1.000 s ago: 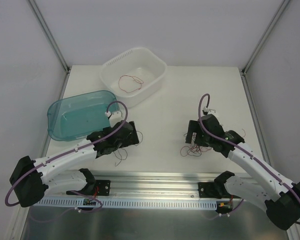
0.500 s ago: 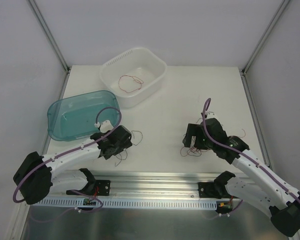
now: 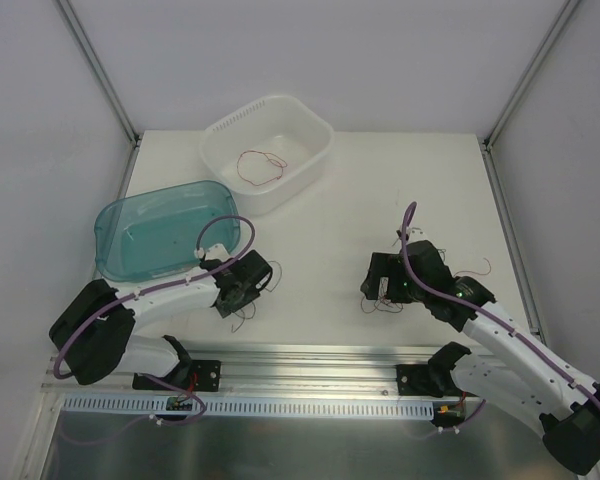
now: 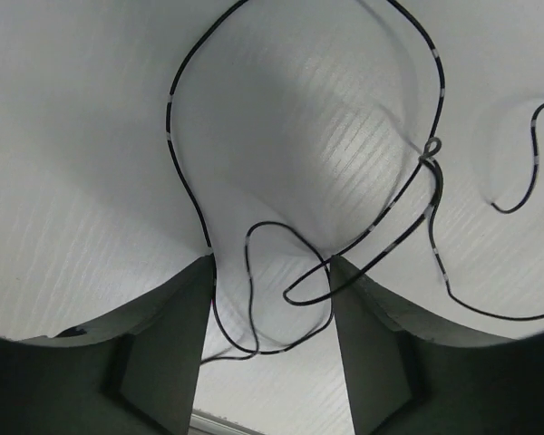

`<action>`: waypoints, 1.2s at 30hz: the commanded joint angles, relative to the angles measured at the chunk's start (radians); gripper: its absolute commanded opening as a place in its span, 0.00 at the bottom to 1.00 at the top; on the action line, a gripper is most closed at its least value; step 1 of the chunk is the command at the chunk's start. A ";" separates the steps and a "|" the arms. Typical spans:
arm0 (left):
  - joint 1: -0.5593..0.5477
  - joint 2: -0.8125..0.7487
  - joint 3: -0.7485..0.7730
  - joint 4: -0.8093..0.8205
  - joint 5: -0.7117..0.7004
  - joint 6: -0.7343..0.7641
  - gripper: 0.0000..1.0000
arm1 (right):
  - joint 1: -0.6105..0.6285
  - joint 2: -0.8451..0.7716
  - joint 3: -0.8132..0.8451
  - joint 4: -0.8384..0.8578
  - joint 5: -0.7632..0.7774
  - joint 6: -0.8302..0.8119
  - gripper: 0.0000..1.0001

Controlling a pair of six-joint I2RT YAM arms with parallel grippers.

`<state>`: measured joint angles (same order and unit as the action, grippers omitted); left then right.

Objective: Untangle the cables

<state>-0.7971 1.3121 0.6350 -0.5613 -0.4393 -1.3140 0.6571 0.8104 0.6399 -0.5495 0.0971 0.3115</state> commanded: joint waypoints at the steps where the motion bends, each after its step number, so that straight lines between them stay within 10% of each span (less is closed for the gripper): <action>1: 0.004 0.032 0.009 0.003 0.011 -0.047 0.52 | 0.004 -0.014 -0.006 0.039 -0.010 -0.015 1.00; 7: 0.001 0.042 0.014 0.004 0.028 -0.027 0.01 | 0.004 -0.005 -0.009 0.048 -0.019 -0.015 1.00; 23: -0.036 -0.166 0.313 -0.003 -0.004 0.300 0.00 | 0.006 -0.065 0.007 -0.023 -0.040 0.001 1.00; 36: 0.441 -0.326 0.560 -0.011 0.125 0.553 0.00 | 0.006 -0.180 0.032 -0.130 -0.017 0.015 0.99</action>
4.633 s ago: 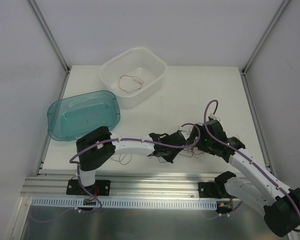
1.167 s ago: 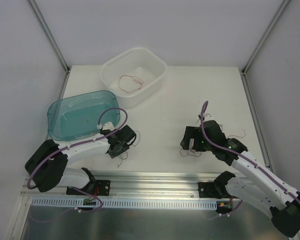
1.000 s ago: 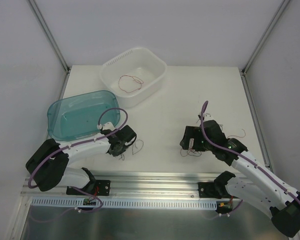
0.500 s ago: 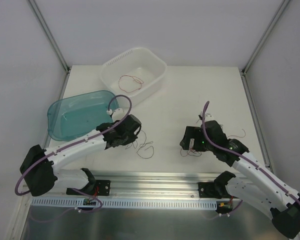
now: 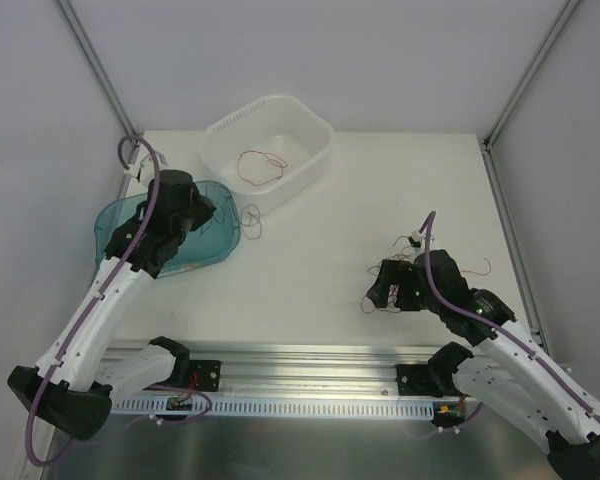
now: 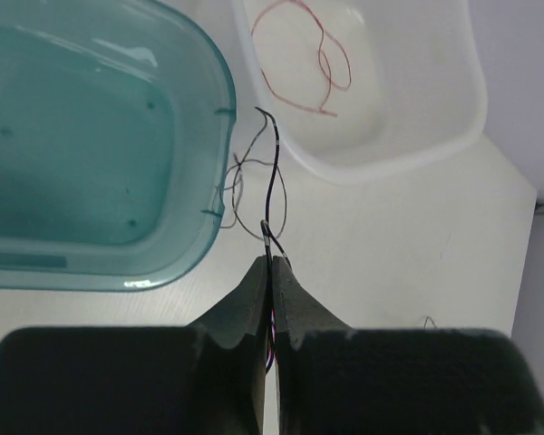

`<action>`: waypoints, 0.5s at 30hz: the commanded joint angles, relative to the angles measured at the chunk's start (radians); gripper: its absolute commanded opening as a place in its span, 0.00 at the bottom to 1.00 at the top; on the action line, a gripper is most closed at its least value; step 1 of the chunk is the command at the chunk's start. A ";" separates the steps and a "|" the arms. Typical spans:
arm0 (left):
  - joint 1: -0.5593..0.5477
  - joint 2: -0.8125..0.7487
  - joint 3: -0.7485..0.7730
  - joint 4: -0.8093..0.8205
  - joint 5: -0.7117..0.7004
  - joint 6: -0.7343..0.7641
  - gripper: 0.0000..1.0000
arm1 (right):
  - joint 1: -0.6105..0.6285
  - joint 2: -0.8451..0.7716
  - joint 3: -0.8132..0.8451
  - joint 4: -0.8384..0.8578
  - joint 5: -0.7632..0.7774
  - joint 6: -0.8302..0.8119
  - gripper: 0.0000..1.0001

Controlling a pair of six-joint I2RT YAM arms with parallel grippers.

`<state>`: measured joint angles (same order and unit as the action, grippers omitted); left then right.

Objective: Untangle the cables

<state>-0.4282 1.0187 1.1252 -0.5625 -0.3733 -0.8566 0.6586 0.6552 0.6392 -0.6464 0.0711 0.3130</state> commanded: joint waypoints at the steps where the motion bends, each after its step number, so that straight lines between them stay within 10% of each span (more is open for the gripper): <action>1: 0.088 -0.038 0.085 -0.010 0.063 0.106 0.00 | 0.004 -0.031 0.033 -0.039 0.010 0.014 1.00; 15: 0.226 0.020 0.403 -0.014 0.464 0.160 0.00 | 0.006 -0.025 0.028 -0.045 0.016 0.029 1.00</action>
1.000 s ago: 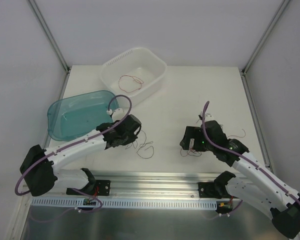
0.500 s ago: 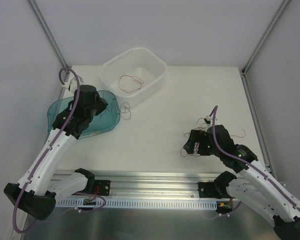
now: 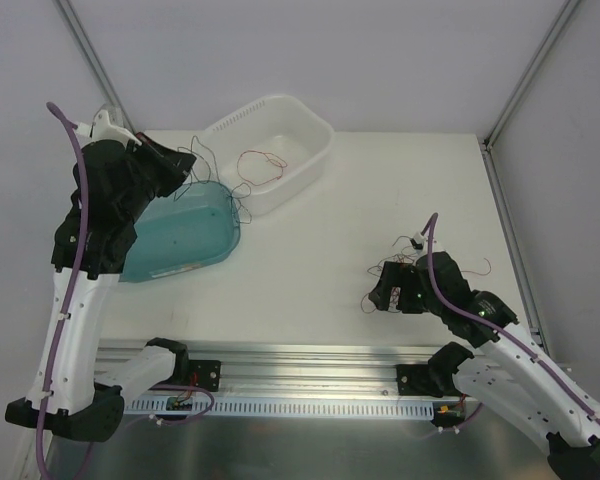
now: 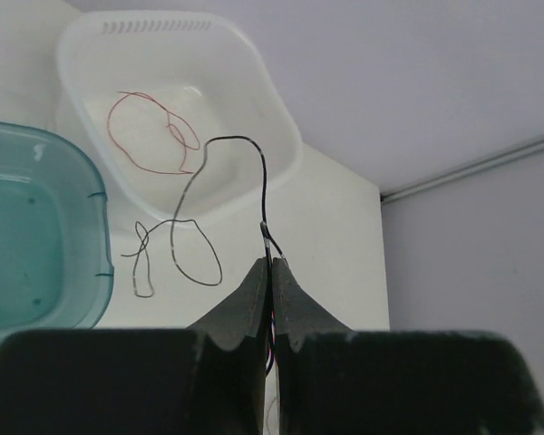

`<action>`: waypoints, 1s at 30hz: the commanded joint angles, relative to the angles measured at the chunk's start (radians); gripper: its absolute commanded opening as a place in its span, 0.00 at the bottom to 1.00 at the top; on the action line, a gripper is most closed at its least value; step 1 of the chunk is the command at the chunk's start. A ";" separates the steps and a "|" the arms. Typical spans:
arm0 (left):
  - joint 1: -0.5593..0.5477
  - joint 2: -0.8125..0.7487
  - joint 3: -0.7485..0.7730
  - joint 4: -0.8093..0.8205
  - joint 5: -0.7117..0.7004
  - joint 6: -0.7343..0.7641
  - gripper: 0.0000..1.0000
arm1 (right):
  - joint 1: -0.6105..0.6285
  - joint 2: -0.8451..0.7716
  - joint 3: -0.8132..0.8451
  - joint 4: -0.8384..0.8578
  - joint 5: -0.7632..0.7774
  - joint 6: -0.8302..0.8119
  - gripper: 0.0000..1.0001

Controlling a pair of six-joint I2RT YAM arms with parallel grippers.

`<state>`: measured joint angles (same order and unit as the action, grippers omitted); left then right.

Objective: Untangle the cables

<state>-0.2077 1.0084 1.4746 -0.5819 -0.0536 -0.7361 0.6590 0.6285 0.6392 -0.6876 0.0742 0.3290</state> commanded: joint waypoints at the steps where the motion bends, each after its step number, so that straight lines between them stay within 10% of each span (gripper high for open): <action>1: 0.005 0.030 0.059 0.005 0.140 0.037 0.00 | 0.004 0.002 0.028 -0.007 0.012 0.015 1.00; 17: 0.021 -0.031 -0.039 -0.007 -0.419 0.213 0.00 | 0.004 -0.001 0.019 -0.016 0.010 0.016 1.00; 26: 0.070 0.028 -0.241 0.017 -0.430 0.208 0.01 | 0.004 0.004 0.014 -0.013 0.013 0.021 0.99; 30: 0.096 0.077 -0.350 0.037 -0.399 0.198 0.27 | 0.004 0.005 0.014 -0.021 0.030 0.016 1.00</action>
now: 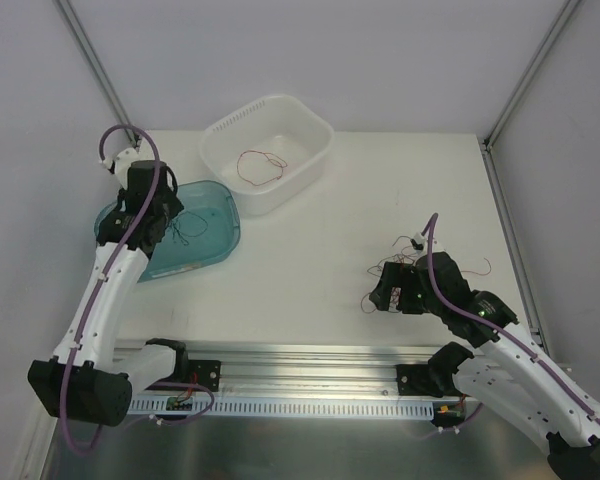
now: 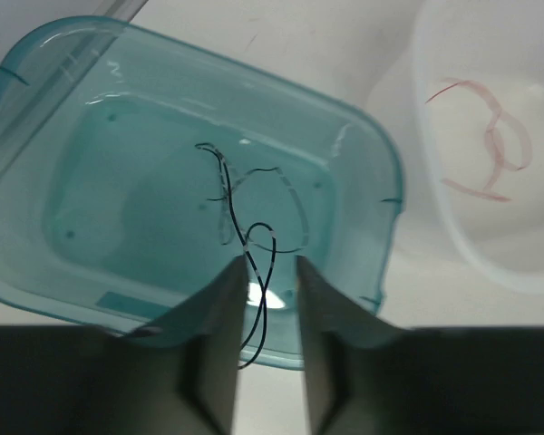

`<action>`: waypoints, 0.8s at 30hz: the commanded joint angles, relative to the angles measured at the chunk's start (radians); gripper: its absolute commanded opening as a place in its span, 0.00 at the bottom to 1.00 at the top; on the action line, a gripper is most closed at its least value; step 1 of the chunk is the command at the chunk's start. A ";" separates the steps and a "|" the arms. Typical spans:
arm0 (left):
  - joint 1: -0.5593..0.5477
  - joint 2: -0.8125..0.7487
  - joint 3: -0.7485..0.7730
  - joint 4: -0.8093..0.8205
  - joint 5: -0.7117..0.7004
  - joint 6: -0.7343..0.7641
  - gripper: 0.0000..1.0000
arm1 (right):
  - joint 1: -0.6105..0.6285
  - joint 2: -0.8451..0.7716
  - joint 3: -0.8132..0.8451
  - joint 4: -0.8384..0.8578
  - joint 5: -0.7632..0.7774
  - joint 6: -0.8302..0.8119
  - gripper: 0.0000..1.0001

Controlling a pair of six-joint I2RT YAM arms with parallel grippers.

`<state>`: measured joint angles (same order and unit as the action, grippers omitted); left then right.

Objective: Untangle the cables

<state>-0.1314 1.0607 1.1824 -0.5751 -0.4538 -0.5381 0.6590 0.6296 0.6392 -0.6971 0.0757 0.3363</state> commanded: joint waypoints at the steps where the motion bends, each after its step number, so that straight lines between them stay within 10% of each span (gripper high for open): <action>1: 0.022 0.033 -0.058 0.034 0.009 0.006 0.40 | 0.004 0.005 0.014 -0.016 0.033 0.007 1.00; 4: 0.026 0.036 -0.081 0.034 0.065 0.052 0.87 | 0.004 0.018 0.019 -0.031 0.059 0.001 0.99; 6: 0.026 0.018 -0.087 0.034 0.087 0.082 0.97 | 0.005 0.025 0.031 -0.047 0.081 -0.003 0.99; 24: -0.014 -0.243 -0.401 0.034 0.891 0.211 0.99 | -0.079 0.291 0.106 -0.059 0.394 0.001 0.84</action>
<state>-0.1223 0.8604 0.8257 -0.5426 0.2451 -0.3805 0.6186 0.8883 0.7197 -0.7807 0.4114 0.3283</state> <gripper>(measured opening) 0.990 0.867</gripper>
